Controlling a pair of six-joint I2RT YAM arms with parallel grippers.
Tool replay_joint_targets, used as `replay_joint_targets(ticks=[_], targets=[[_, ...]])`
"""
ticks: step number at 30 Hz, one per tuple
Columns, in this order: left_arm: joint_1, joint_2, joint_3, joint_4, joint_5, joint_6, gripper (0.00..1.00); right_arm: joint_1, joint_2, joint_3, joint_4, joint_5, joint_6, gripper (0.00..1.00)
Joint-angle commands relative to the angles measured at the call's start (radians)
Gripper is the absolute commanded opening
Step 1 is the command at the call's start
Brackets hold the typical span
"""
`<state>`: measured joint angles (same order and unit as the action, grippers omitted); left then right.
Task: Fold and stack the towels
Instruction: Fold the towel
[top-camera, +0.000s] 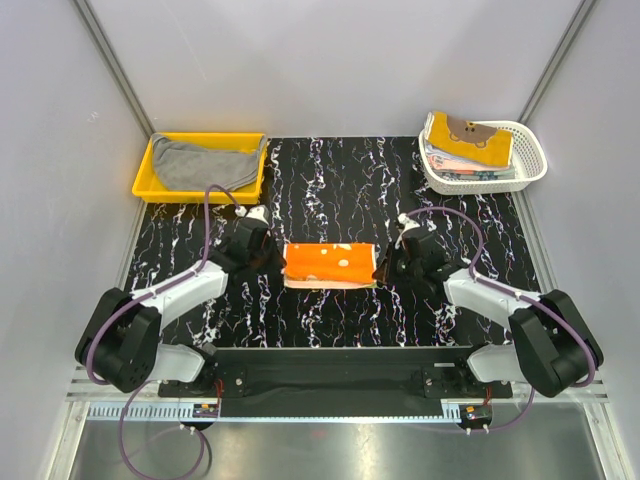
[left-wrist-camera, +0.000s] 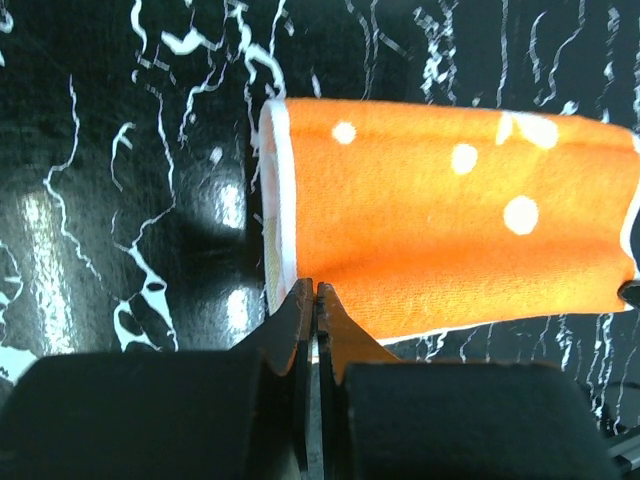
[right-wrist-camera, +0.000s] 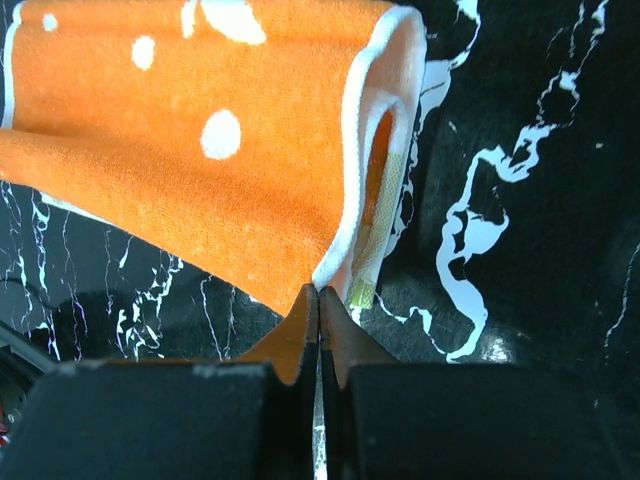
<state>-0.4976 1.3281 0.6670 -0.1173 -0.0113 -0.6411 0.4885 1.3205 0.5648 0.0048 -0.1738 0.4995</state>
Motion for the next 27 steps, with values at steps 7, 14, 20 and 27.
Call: replay_joint_targets(ticks=[7, 14, 20, 27], targets=[[-0.024, -0.017, -0.049, 0.038, -0.024, -0.019, 0.04, 0.022, -0.01, -0.043, 0.046, 0.023, 0.042, 0.08], [-0.025, -0.072, 0.003, -0.06, -0.029, 0.014, 0.29, 0.025, -0.078, 0.023, -0.089, 0.059, 0.042, 0.24], [-0.027, -0.125, 0.141, -0.231, -0.066, 0.06, 0.31, 0.024, -0.182, 0.128, -0.278, 0.129, 0.054, 0.28], [-0.052, -0.032, 0.187, -0.208, -0.003, 0.055, 0.15, 0.07, -0.057, 0.23, -0.238, 0.073, 0.088, 0.27]])
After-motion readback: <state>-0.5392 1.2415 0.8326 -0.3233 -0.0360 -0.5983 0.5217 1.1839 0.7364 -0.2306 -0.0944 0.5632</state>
